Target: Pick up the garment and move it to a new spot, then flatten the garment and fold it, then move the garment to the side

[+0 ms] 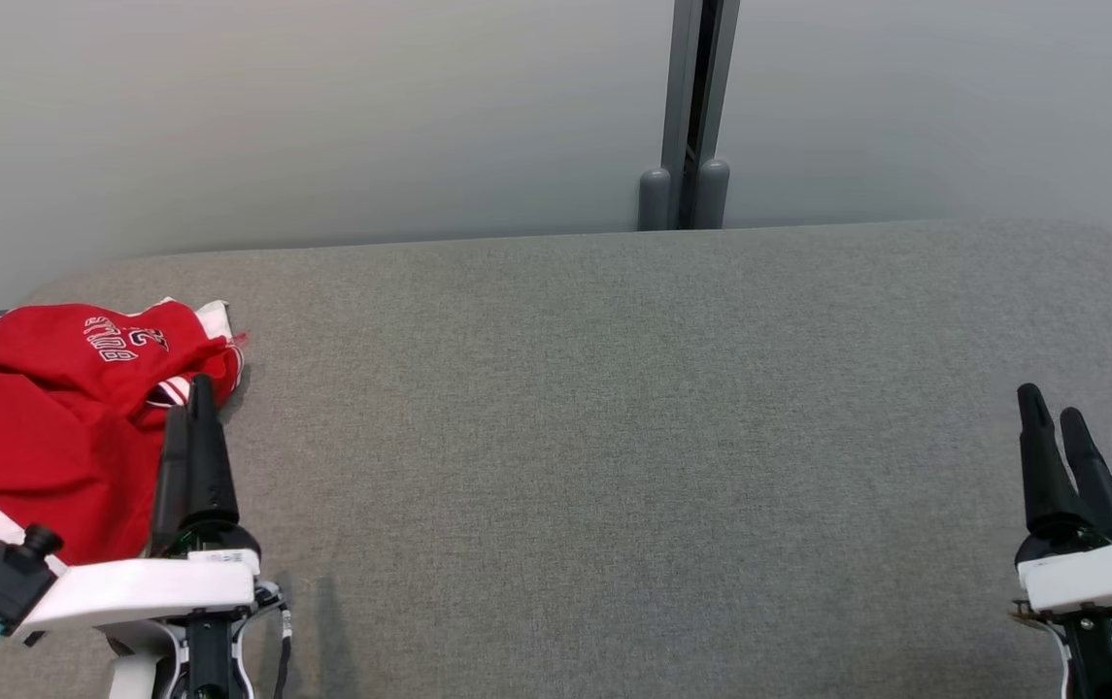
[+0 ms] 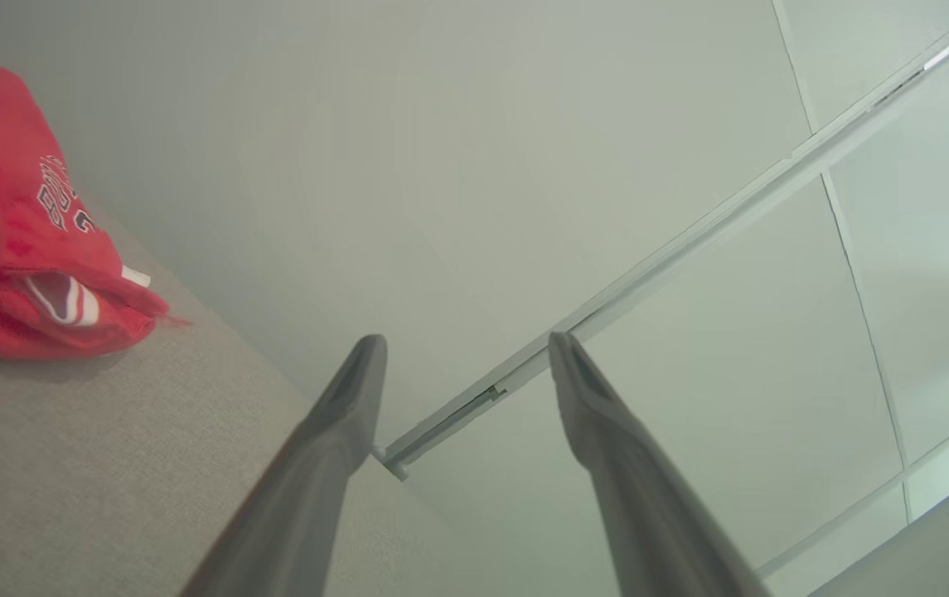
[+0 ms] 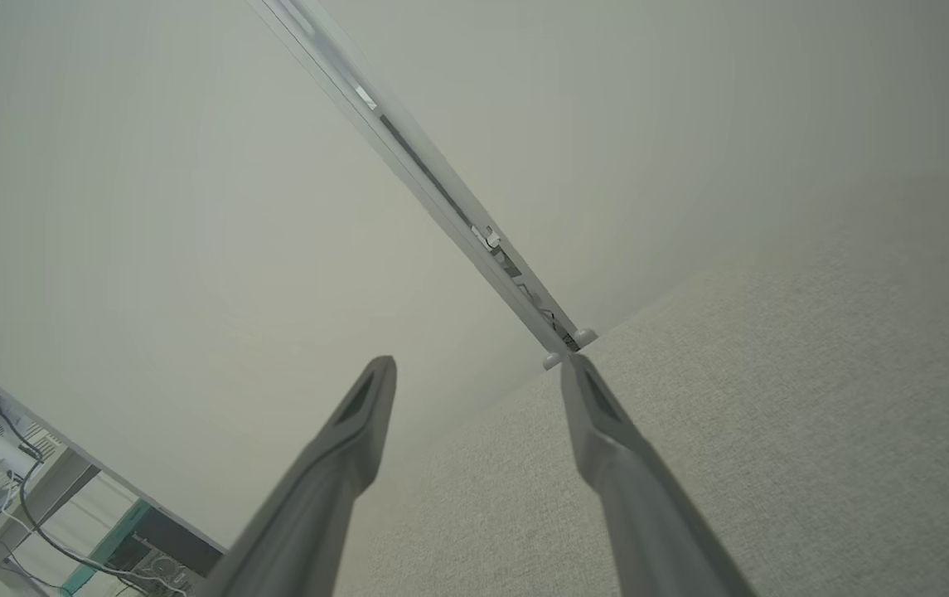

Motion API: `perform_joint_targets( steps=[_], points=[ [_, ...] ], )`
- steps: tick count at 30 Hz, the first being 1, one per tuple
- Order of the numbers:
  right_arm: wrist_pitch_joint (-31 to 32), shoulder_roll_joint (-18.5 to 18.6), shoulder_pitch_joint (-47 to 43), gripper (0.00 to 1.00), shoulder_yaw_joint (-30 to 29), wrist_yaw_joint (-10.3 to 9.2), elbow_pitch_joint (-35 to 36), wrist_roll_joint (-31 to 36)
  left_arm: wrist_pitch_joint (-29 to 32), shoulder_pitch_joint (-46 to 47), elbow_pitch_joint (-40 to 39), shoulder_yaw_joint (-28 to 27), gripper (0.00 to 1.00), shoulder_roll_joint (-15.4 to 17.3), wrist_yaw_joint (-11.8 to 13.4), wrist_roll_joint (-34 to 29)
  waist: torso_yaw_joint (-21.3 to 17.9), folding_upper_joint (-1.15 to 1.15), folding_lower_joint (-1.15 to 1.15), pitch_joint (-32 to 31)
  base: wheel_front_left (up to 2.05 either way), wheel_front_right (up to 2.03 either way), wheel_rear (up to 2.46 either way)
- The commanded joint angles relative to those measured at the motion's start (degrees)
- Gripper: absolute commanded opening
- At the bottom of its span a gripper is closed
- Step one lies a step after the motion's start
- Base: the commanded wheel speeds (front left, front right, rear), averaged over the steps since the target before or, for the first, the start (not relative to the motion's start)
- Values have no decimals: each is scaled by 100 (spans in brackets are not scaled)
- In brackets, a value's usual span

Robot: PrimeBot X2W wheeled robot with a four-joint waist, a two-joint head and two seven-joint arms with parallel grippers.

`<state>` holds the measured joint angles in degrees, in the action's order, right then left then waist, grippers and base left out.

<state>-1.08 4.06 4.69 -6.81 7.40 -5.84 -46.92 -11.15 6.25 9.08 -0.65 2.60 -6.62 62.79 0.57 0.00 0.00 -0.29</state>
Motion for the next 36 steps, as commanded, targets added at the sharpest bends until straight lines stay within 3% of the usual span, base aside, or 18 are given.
perform_joint_targets(
  steps=[1, 12, 24, 36],
  points=[
    [-100, 58, 151, 100, 96, 6, 93, 331, -26, 40, -245, 22, 100, 19, 140, -433, -3, 0, 0, 10, 0, 0, 0],
    [-337, 17, 254, 100, 387, 8, 8, 1126, -93, -158, -641, 552, 100, 22, 673, -1885, -42, 0, 0, 30, 0, 0, 0],
    [-591, -26, 340, 100, 730, 9, -149, 1928, -169, -296, -377, 1066, 100, 27, 1171, -3444, -82, 0, 0, 18, 0, 0, 0],
    [-843, -71, 435, 100, 1005, 11, -502, 2585, -239, -364, -78, 1183, 100, 31, 1478, -4367, -84, 0, 0, -36, 0, 0, 0]
  ],
)
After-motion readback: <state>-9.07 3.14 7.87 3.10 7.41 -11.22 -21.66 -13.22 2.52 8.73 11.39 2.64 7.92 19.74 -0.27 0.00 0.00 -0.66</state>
